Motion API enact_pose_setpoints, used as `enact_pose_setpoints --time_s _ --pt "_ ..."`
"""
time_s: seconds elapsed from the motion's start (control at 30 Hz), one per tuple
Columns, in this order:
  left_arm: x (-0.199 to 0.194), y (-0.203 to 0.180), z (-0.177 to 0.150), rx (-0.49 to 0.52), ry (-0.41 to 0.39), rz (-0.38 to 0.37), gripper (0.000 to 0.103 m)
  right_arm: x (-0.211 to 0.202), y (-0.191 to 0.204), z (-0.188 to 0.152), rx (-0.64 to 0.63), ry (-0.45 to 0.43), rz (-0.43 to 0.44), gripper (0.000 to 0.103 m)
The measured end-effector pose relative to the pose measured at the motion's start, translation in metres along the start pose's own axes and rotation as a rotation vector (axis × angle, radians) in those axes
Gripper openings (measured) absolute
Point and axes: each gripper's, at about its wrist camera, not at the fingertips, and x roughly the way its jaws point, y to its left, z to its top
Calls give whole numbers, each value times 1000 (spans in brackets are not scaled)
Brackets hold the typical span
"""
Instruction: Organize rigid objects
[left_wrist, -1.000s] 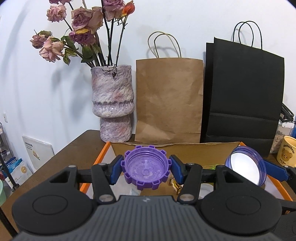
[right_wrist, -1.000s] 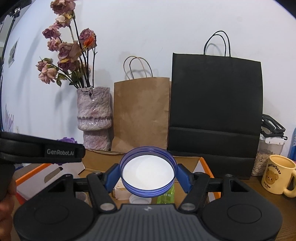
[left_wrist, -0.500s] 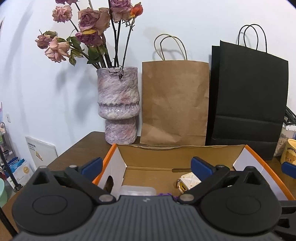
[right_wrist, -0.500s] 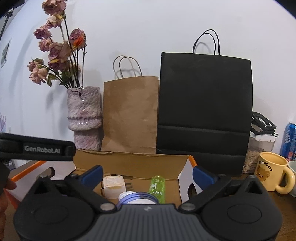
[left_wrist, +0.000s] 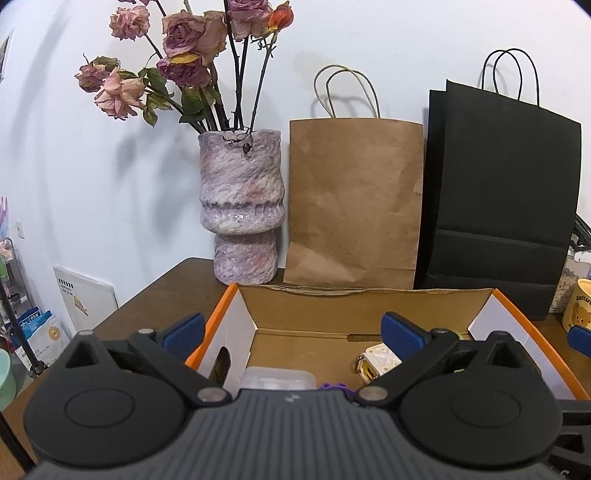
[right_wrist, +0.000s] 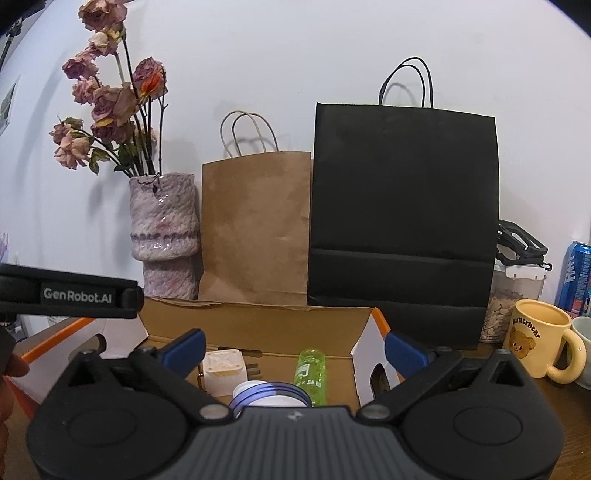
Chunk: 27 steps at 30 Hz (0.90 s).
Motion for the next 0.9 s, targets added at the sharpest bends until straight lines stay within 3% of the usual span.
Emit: enact_pose_setpoints --time_s 0.9 --pt "-45 15 -14 -1 1 7 103 -52 -3 -7 22 -30 -22 103"
